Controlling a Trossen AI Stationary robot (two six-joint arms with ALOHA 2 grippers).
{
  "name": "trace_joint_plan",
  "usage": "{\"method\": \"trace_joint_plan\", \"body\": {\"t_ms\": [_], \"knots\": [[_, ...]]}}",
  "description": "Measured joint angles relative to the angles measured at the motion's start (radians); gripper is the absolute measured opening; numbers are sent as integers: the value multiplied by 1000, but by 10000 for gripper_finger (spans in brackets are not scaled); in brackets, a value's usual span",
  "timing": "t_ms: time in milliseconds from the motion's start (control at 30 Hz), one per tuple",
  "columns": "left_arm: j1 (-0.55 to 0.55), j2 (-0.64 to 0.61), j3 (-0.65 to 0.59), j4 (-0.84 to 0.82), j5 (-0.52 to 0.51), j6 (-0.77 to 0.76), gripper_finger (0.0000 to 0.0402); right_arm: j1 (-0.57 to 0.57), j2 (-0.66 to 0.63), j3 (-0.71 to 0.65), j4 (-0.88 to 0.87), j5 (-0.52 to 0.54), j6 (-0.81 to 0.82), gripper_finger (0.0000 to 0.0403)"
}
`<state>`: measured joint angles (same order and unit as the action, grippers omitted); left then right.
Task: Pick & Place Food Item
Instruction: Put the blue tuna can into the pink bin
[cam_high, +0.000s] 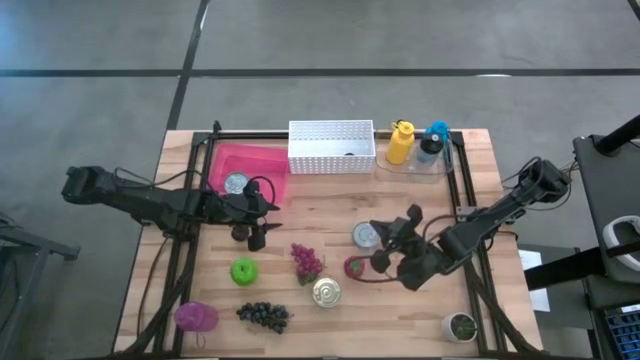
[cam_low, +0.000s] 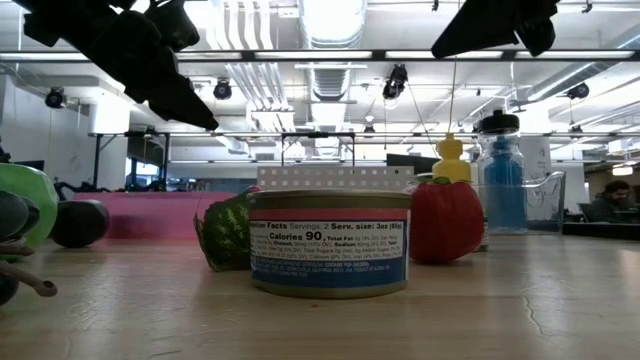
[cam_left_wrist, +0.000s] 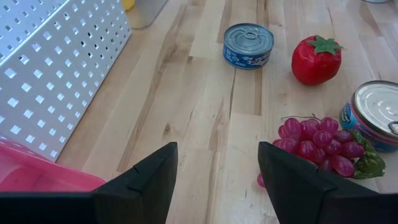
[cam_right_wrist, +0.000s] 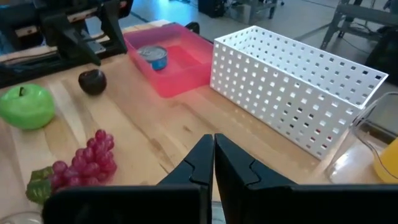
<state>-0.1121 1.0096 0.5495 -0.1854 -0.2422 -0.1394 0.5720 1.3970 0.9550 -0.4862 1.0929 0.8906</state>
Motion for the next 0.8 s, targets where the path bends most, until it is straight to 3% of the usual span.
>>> {"method": "trace_joint_plan", "body": {"t_ms": [800], "knots": [[0, 0, 0, 0, 0, 0, 227, 0, 6, -2, 3, -2, -9, 8]]}}
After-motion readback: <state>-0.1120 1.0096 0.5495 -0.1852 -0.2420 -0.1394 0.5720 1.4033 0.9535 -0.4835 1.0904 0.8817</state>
